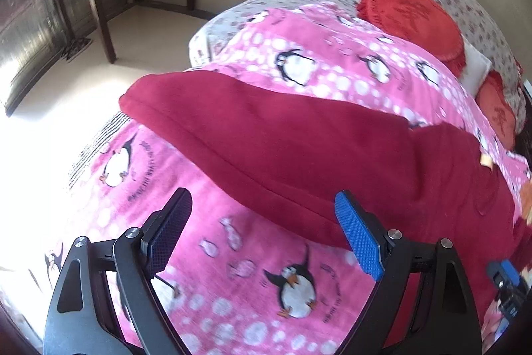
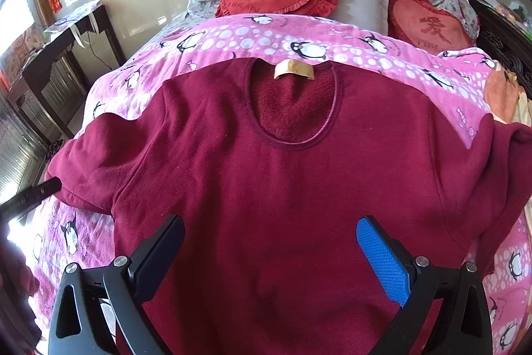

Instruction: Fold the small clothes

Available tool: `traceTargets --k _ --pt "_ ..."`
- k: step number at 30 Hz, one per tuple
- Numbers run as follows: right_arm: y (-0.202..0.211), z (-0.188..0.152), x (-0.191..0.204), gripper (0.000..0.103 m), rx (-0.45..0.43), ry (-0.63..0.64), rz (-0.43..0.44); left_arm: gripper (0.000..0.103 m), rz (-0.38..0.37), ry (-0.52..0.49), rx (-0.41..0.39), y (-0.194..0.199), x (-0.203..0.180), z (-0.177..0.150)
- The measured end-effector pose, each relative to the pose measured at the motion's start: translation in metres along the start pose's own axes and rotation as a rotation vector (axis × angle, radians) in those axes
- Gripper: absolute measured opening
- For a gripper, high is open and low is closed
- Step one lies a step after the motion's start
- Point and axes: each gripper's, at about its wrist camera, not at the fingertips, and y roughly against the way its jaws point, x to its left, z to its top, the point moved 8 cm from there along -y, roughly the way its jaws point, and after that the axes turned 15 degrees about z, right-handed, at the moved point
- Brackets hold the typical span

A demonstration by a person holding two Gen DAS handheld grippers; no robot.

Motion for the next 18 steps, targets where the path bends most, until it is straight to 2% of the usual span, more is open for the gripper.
traceTargets --k 4,7,11,12,15,17,18 --pt "-0.006 -0.001 0.005 0.103 0.014 -0.002 0.015 0.088 0.014 0.159 0.057 -0.033 0.039 0.019" --pt "-0.01 -0.002 0.008 0.103 0.026 0.002 0.022 0.086 -0.005 0.244 0.108 -0.056 0.053 0.033" --pt "-0.01 -0.002 0.007 0.103 0.033 0.004 0.021 0.086 0.018 0.274 0.078 -0.066 0.054 0.048" --pt "-0.01 -0.002 0.005 0.103 0.032 0.001 0.021 0.083 0.028 0.268 0.067 -0.068 0.053 0.051" --pt "-0.008 -0.001 -0.002 0.103 0.026 -0.024 0.021 0.05 0.073 0.219 0.041 -0.077 0.051 0.057" --pt "-0.006 -0.002 -0.007 0.103 0.022 -0.044 0.023 0.029 0.074 0.203 0.018 -0.079 0.052 0.059" --pt "-0.005 -0.002 -0.01 0.103 0.019 -0.052 0.023 0.011 0.057 0.203 0.024 -0.078 0.051 0.061"
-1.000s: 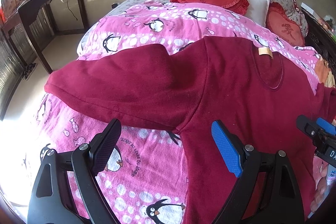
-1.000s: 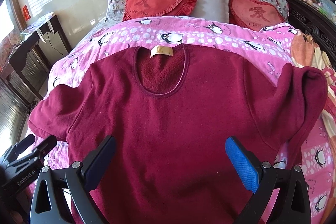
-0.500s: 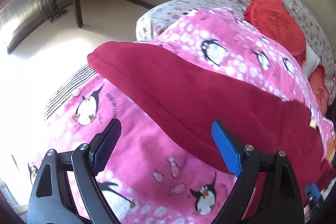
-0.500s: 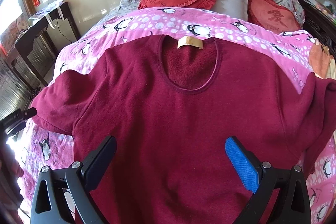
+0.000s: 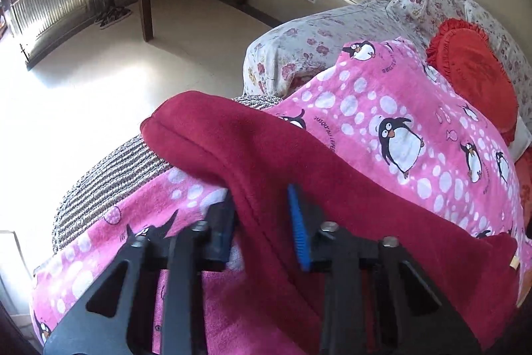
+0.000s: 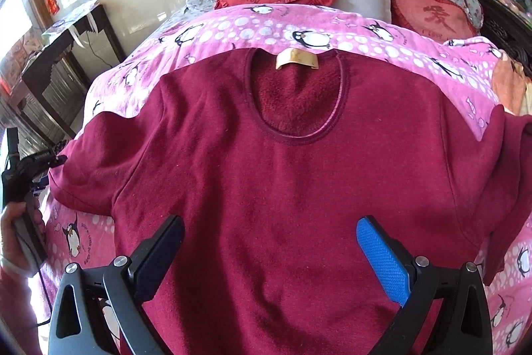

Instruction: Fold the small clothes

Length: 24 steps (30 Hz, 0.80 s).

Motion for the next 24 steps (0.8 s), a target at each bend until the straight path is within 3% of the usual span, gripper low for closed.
traceTargets --k 2,5,11,15,19,21,24 --pt "0.003 0.0 -0.006 0.103 -0.005 -0.013 0.001 0.009 -0.03 0.032 0.007 0.011 0.003 0.001" --pt "0.011 0.003 -0.018 0.103 -0.026 -0.028 -0.009 0.009 -0.084 0.019 -0.085 0.055 -0.008 0.007" --pt "0.035 0.015 -0.054 0.103 -0.095 -0.113 -0.027 0.008 -0.326 -0.151 -0.235 0.177 -0.099 -0.016" --pt "0.054 0.019 -0.077 0.103 -0.137 -0.162 -0.036 0.008 -0.478 -0.323 -0.25 0.232 -0.181 -0.069" --pt "0.076 0.016 -0.11 0.103 -0.171 -0.191 -0.096 0.008 -0.544 -0.52 -0.236 0.248 -0.26 -0.149" --pt "0.086 0.012 -0.127 0.103 -0.181 -0.212 -0.123 0.008 -0.592 -0.598 -0.179 0.24 -0.292 -0.192" --pt "0.097 0.005 -0.151 0.103 -0.184 -0.252 -0.145 0.01 -0.579 -0.742 -0.071 0.218 -0.322 -0.251"
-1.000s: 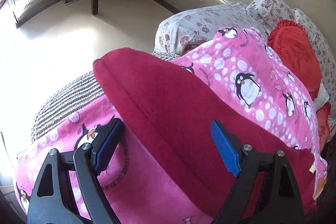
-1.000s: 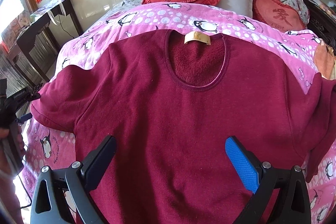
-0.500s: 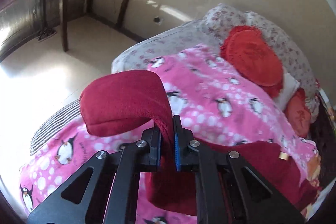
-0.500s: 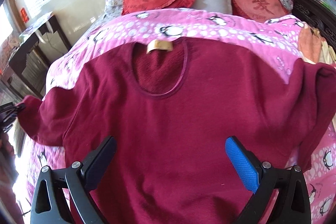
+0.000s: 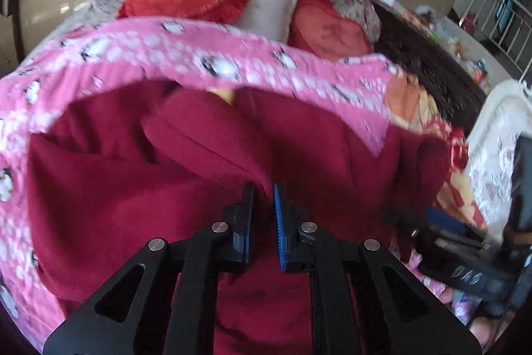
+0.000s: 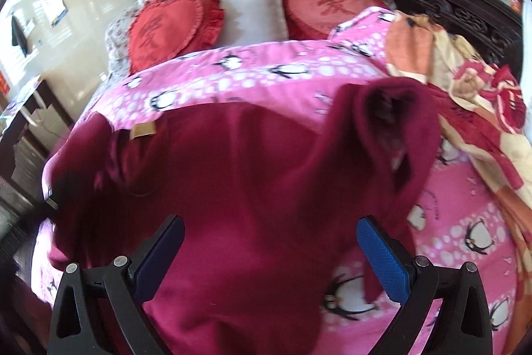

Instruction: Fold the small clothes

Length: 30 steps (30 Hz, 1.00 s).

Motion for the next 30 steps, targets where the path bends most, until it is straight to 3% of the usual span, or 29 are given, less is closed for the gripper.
traceTargets --k 3,6,8,10,11,13,17,21,25,27,29,30 --pt "0.008 0.002 -0.017 0.103 -0.013 -0.031 -0.009 0.01 -0.014 -0.11 0.08 -0.012 -0.026 -0.028" --pt "0.014 0.006 -0.026 0.103 -0.031 -0.05 -0.01 0.01 -0.065 -0.171 0.046 0.014 -0.027 -0.04" --pt "0.015 0.007 -0.024 0.103 -0.037 -0.045 0.002 0.028 -0.053 -0.183 -0.015 0.039 -0.01 -0.04" --pt "0.013 0.01 -0.013 0.103 -0.037 -0.022 0.033 0.063 -0.009 -0.161 -0.085 0.062 0.018 -0.04" --pt "0.011 0.011 -0.005 0.103 -0.033 -0.002 0.048 0.067 0.015 -0.134 -0.127 0.072 0.033 -0.039" --pt "0.006 0.012 0.012 0.103 -0.032 0.045 0.072 0.068 0.083 -0.091 -0.165 0.08 0.063 -0.039" --pt "-0.009 0.007 0.028 0.103 -0.003 0.115 0.061 0.068 0.261 -0.039 -0.114 0.067 0.123 -0.042" --pt "-0.01 0.008 0.019 0.103 -0.022 0.14 -0.009 0.068 0.319 0.021 -0.066 0.055 0.161 -0.049" --pt "-0.019 0.026 0.002 0.103 -0.045 0.169 -0.086 0.068 0.352 0.033 -0.002 0.034 0.173 -0.058" --pt "-0.027 0.032 -0.003 0.095 -0.037 0.187 -0.095 0.068 0.356 0.036 -0.003 0.032 0.17 -0.061" --pt "-0.045 0.031 -0.004 0.059 0.028 0.186 -0.026 0.068 0.36 0.038 -0.007 0.033 0.169 -0.06" --pt "-0.054 0.029 -0.007 0.051 0.066 0.167 0.005 0.068 0.363 0.039 -0.011 0.031 0.17 -0.058"
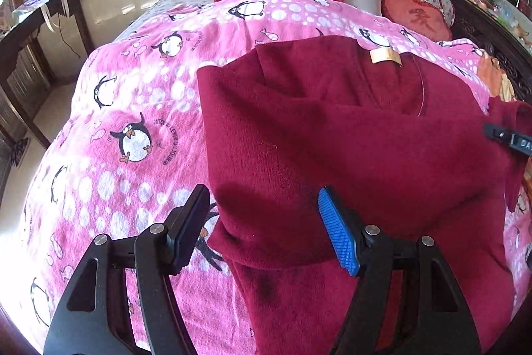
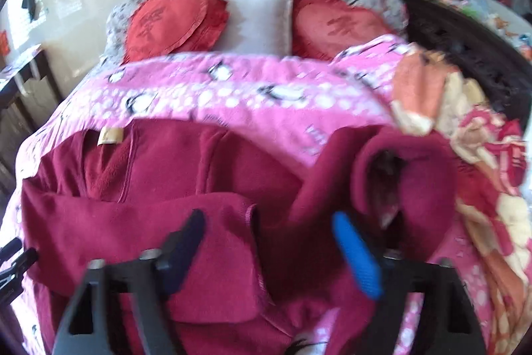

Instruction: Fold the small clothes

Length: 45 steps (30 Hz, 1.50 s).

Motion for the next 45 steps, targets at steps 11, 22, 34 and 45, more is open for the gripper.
traceTargets --k 11,22,34,45 --pt "0.038 0.024 -0.03 0.0 -0.144 -0.01 -0.041 0.068 -0.002 0.029 -0.042 -0.005 -0.013 0.029" --pt "0.011 0.014 0.013 0.062 -0.049 0.095 0.102 0.068 0.008 -0.008 -0.033 -0.005 -0.025 0.023" --pt "0.011 0.027 -0.012 0.005 -0.105 0.051 0.046 0.068 0.038 -0.029 -0.006 -0.024 -0.037 0.025" --pt "0.091 0.016 -0.075 0.059 -0.226 -0.096 -0.027 0.068 -0.004 -0.018 -0.039 -0.007 -0.049 0.031"
